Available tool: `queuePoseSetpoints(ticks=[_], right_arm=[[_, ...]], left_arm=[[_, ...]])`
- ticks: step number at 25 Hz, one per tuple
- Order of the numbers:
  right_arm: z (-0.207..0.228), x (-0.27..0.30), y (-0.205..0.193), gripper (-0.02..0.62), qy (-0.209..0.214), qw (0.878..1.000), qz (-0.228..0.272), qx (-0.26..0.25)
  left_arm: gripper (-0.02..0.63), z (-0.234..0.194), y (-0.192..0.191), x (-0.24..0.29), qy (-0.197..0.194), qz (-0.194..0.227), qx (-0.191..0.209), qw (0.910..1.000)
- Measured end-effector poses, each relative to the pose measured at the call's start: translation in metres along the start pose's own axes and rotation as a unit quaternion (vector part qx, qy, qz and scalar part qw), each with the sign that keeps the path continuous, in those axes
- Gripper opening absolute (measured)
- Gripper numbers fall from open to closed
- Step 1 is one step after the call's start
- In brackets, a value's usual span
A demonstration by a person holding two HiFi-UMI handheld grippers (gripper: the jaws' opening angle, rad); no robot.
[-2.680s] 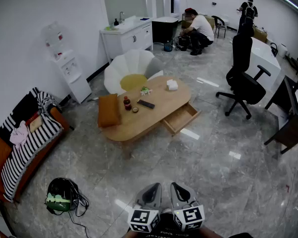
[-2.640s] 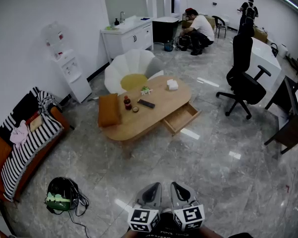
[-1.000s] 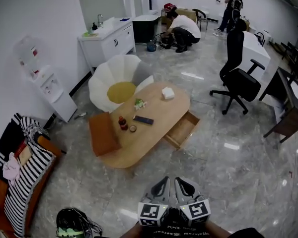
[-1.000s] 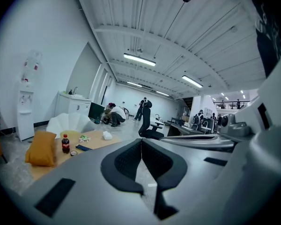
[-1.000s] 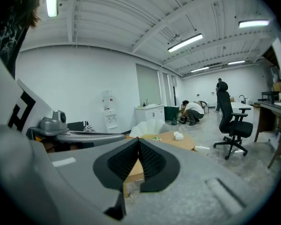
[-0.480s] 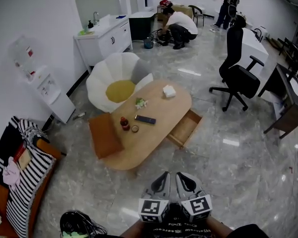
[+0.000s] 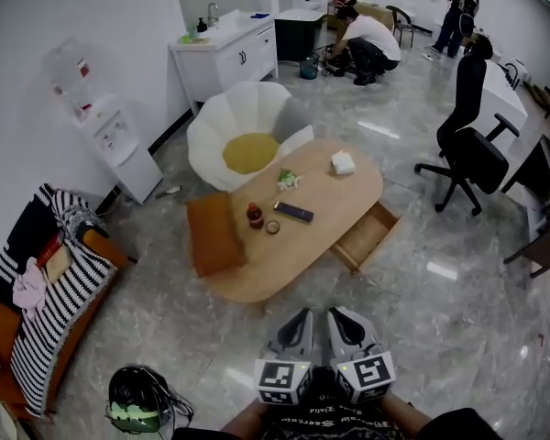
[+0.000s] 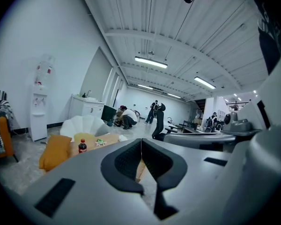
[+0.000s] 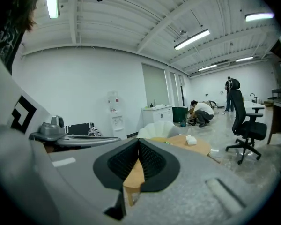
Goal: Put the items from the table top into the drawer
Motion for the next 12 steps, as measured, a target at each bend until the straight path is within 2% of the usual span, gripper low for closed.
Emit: queuePoseSetpoints(ticks=[6,12], right_arm=[[0.013,0.032,0.008,0.003,0.031,0.999,-0.028,0.008],[0.045,0.067,0.020,0.003,0.074,0.996,-0.053,0.008]], left_arm=[[0.011,-0.007,0.001,0.021,0.028,-0.007,0.018,0.9994],[0.011,-0.015,0.003,0.052,0.085,-0.021,-0.009,0.9962]])
Point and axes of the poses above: the fingertips, and each gripper's own axes: x forward along the fingers, z to its right, y out of its top, the point moved 10 cm from there along -x, backward along the fingers, and after that the axes turned 10 degrees about x, right-handed, at the moved point
